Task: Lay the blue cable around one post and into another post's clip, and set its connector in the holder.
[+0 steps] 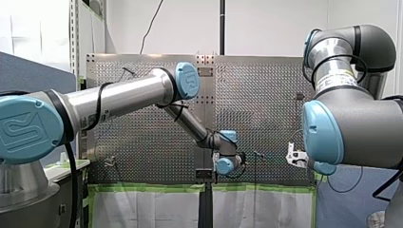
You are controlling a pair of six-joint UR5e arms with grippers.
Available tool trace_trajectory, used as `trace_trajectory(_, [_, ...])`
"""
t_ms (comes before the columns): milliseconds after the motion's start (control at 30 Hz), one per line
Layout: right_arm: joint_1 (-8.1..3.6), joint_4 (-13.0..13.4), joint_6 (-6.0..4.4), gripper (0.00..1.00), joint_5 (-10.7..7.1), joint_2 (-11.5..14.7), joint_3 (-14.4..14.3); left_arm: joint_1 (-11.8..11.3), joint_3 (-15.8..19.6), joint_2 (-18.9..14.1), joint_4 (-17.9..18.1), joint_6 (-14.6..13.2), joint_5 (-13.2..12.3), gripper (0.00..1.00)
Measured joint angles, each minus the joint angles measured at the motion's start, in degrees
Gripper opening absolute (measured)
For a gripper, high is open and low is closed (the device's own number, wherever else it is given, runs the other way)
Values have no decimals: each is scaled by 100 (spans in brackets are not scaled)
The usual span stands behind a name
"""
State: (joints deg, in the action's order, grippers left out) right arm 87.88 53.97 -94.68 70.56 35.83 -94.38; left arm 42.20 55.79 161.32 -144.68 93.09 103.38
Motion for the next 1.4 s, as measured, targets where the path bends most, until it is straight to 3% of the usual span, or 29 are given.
trace_trajectory(33, [5,-3,0,0,-2,0,0,-3,17,0,3,-5,-29,53])
trace_trajectory(67, [8,-4,1,0,-3,0,-1,-6,34,-1,5,-10,-58,75])
trace_trajectory(100, [12,-6,1,0,-4,0,-1,-10,52,-1,5,-18,-88,88])
trace_trajectory(133, [15,-8,1,0,-5,0,0,-12,62,-2,4,-26,-102,88])
trace_trajectory(167, [20,-11,1,0,-5,0,0,-13,70,-4,1,-37,-110,100])
trace_trajectory(533, [61,-22,1,0,-6,0,2,-19,97,-92,-106,-203,229,100])
trace_trajectory(667, [70,-28,1,0,-6,0,1,-17,176,-189,-174,-262,192,100])
trace_trajectory(1100, [76,-61,-33,0,-7,0,-2,80,835,-818,-321,-823,80,100])
trace_trajectory(1400, [76,-80,-35,0,-6,-1,-1,173,1160,-872,-581,-917,3,100])
